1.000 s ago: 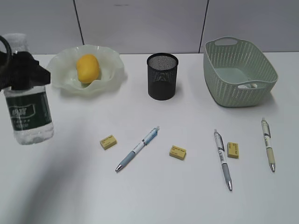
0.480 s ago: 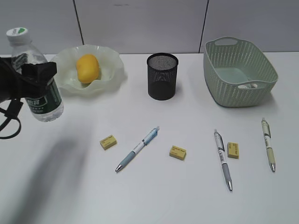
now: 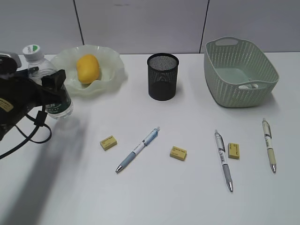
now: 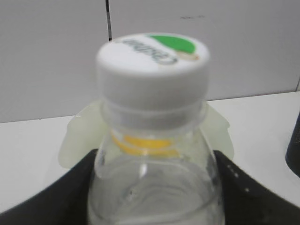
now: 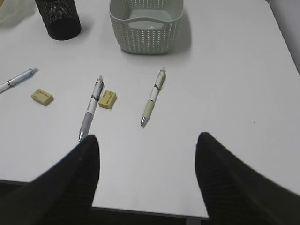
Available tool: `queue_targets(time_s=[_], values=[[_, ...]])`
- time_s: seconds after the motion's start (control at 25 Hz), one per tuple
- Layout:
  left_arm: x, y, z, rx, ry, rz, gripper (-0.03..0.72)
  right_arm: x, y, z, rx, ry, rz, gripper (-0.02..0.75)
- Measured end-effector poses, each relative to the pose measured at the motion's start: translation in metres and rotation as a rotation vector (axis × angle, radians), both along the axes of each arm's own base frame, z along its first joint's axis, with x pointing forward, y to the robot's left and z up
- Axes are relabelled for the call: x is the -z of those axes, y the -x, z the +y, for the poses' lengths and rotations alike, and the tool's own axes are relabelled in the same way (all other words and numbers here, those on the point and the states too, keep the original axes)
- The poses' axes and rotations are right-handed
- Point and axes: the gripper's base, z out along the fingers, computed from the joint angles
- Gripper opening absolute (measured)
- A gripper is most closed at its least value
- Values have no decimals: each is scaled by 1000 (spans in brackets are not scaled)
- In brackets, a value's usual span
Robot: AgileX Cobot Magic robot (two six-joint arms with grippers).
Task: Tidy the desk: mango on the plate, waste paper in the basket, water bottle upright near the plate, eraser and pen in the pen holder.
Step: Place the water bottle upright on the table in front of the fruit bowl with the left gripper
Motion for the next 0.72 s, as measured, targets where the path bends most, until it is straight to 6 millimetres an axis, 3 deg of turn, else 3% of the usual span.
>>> queue_targets(time_s=[0.36, 0.72], values=[[29, -45, -17, 37, -25, 26, 497, 0, 0, 0, 0, 0, 0, 510], [39, -52, -22, 74, -47, 30, 498, 0, 0, 0, 0, 0, 0, 510]])
